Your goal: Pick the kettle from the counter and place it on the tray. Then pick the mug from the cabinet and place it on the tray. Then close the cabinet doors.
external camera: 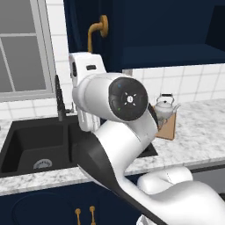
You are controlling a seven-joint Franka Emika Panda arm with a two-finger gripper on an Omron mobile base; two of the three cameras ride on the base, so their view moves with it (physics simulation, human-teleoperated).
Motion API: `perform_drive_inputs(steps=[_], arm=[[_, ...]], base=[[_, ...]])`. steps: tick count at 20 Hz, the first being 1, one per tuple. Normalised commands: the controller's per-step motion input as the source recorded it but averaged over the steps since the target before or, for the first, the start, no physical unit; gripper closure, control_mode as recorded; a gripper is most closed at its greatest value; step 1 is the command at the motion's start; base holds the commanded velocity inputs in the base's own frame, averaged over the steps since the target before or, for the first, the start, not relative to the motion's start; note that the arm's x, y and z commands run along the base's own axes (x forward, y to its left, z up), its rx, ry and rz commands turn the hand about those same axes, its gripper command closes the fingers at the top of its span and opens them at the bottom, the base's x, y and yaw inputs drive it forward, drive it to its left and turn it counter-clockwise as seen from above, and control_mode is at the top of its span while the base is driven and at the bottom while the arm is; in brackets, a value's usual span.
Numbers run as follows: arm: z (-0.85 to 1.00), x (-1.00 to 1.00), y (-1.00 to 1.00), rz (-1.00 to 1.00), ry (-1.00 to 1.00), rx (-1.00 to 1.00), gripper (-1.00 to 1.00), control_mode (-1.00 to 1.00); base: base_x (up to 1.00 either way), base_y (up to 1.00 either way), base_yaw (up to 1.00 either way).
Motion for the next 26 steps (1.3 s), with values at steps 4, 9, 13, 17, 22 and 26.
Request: perform_drive_inputs(steps=[4,9,13,17,22,26], arm=[[0.0,0.3,-0.82,-0.14,0.08,0.0,-1.0,-1.0],[0.0,0.37,-0.74,-0.12,0.04,0.0,-1.0,-1.0],[0.0,0.43,-0.69,-0.1,0.0,0.0,-1.0,-1.0],[0.0,0.45,-0.77,-0.16,0.0,0.0,-1.0,-1.0],[-0.02,0.54,-0.73,-0.19,0.0,0.0,-1.0,-1.0],[-0.08,0.71,-0.63,-0.16,0.0,0.0,-1.0,-1.0]], base=[[0.0,0.0,0.0],[0.0,0.0,0.0],[0.0,0.0,0.0],[0.0,0.0,0.0],[0.0,0.0,0.0],[0.0,0.0,0.0]])
